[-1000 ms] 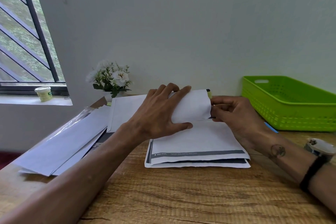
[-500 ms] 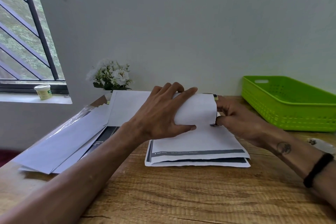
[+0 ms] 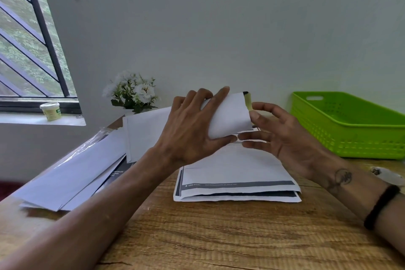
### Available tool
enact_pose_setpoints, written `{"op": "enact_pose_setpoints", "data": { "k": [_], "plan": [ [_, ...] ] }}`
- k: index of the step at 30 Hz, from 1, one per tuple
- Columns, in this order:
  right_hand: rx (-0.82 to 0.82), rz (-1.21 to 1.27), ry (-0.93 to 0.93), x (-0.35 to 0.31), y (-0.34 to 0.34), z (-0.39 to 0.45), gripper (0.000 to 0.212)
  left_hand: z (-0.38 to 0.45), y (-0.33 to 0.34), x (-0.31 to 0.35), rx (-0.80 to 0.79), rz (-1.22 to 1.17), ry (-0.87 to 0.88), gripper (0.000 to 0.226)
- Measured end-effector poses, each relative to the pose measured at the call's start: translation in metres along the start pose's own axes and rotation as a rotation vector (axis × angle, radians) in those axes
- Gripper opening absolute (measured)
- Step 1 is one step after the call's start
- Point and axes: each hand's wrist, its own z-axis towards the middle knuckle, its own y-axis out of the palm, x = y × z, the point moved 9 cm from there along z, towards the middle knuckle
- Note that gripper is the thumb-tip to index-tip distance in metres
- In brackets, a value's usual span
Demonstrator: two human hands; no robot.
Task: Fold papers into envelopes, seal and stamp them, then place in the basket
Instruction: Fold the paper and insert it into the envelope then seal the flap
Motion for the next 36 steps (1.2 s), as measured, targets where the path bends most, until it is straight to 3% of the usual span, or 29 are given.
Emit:
{"op": "enact_pose_setpoints", "data": {
  "k": [5, 12, 16, 19, 23, 26, 31, 33, 36],
  "plan": [
    [-0.072, 0.046, 0.047, -0.002, 0.008, -0.003, 0.063, 0.001, -0.006, 0.003, 0.038, -0.004, -0.023, 0.102],
    [-0.12, -0.138, -0.043, -0.003, 0.022, -0.011, 0.049, -0.001, -0.003, 0.015, -0.006, -0.026, 0.015, 0.114],
    [-0.009, -0.031, -0.041, -0.003, 0.01, -0.006, 0.037, 0.0, -0.002, 0.013, -0.034, -0.039, 0.02, 0.127],
    [0.134, 0.108, -0.03, -0.001, -0.013, 0.001, 0.02, 0.004, -0.011, 0.001, 0.003, -0.04, -0.082, 0.117],
    [0.293, 0.241, 0.025, 0.005, -0.045, 0.006, 0.014, 0.005, -0.013, -0.035, 0.026, -0.414, -0.406, 0.065],
    [0.393, 0.269, 0.051, 0.013, -0.061, 0.007, 0.018, -0.002, 0.013, -0.043, -0.185, -0.85, -0.642, 0.036],
    [0.463, 0.139, 0.06, 0.018, -0.059, 0.002, 0.014, -0.016, 0.041, -0.004, -0.55, -1.325, -0.716, 0.034],
    [0.429, 0.087, 0.065, 0.022, -0.051, 0.001, 0.016, -0.02, 0.047, 0.009, -0.593, -1.423, -0.718, 0.038],
    [0.29, 0.02, 0.118, 0.031, -0.033, 0.004, 0.035, -0.026, 0.059, 0.017, -0.571, -1.467, -0.755, 0.043]
  ]
}}
